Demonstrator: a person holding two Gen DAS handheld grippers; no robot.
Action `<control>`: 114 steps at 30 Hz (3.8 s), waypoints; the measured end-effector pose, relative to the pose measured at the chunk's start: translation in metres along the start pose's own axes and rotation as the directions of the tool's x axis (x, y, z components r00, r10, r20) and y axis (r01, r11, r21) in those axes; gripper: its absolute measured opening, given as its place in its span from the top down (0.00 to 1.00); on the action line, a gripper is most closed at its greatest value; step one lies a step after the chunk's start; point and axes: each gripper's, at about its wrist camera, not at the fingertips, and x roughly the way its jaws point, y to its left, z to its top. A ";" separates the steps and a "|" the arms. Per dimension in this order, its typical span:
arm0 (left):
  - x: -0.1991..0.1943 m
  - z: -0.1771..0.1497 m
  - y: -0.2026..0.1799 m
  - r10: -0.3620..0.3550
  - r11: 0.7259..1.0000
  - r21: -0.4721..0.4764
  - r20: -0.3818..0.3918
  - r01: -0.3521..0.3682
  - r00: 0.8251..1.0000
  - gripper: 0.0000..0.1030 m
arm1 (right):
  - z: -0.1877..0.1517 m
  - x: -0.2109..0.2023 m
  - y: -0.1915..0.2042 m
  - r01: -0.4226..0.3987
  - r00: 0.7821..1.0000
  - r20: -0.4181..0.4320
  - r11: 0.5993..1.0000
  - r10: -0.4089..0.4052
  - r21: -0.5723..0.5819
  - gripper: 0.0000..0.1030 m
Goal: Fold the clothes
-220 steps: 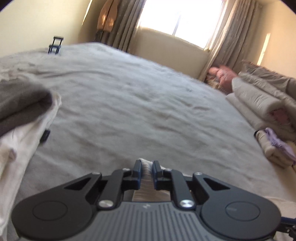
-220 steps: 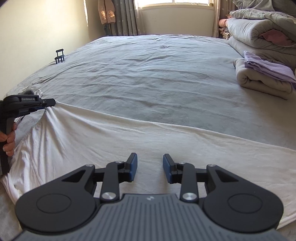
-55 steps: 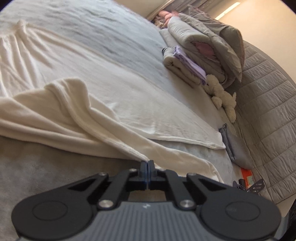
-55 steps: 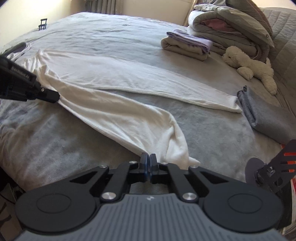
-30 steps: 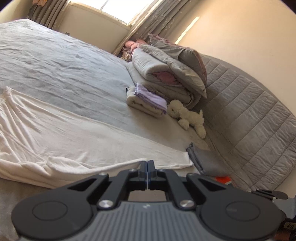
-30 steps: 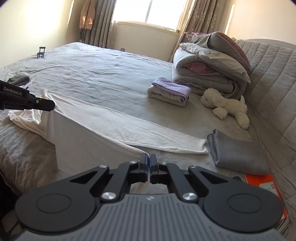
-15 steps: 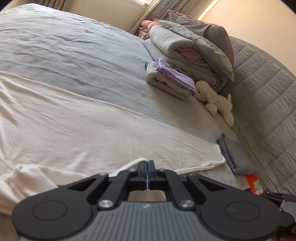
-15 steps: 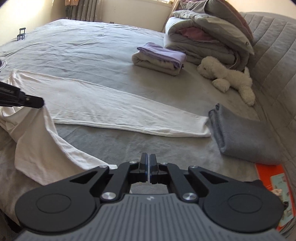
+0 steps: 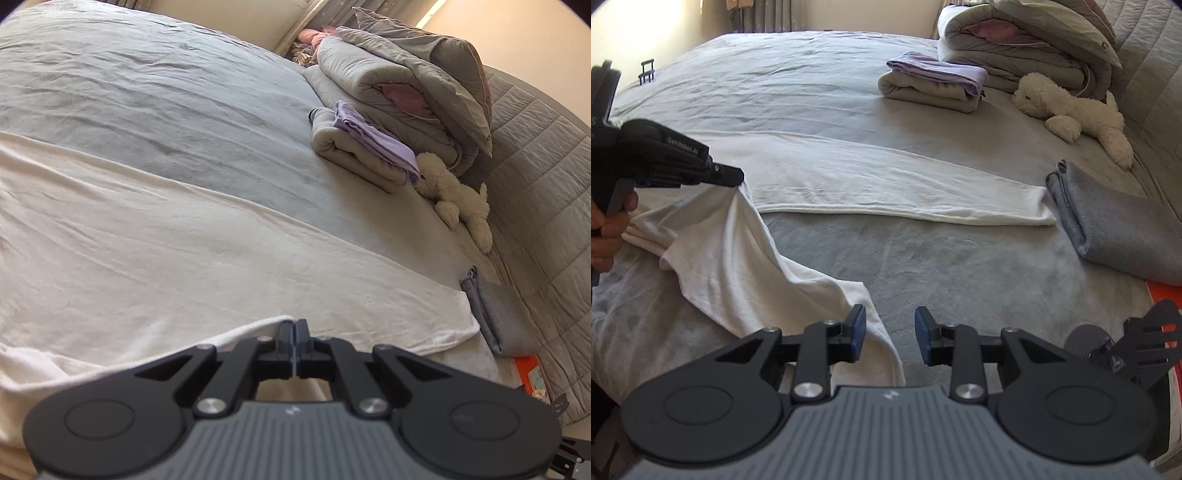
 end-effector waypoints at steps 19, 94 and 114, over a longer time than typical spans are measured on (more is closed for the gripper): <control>-0.044 -0.005 0.012 0.006 1.000 0.013 -0.013 -0.006 1.000 0.51 | 0.023 0.029 -0.020 0.186 0.982 0.028 0.982 -0.185 -0.026 0.96; -0.245 -0.027 0.231 0.375 0.837 -0.496 0.210 -0.232 0.903 0.98 | 0.018 -0.019 0.111 -0.278 0.958 0.178 0.892 0.227 0.357 0.98; -0.242 -0.055 0.242 0.442 0.843 -0.377 0.081 -0.383 0.893 0.97 | -0.034 -0.009 0.149 -0.213 0.970 -0.057 0.942 0.235 0.259 0.99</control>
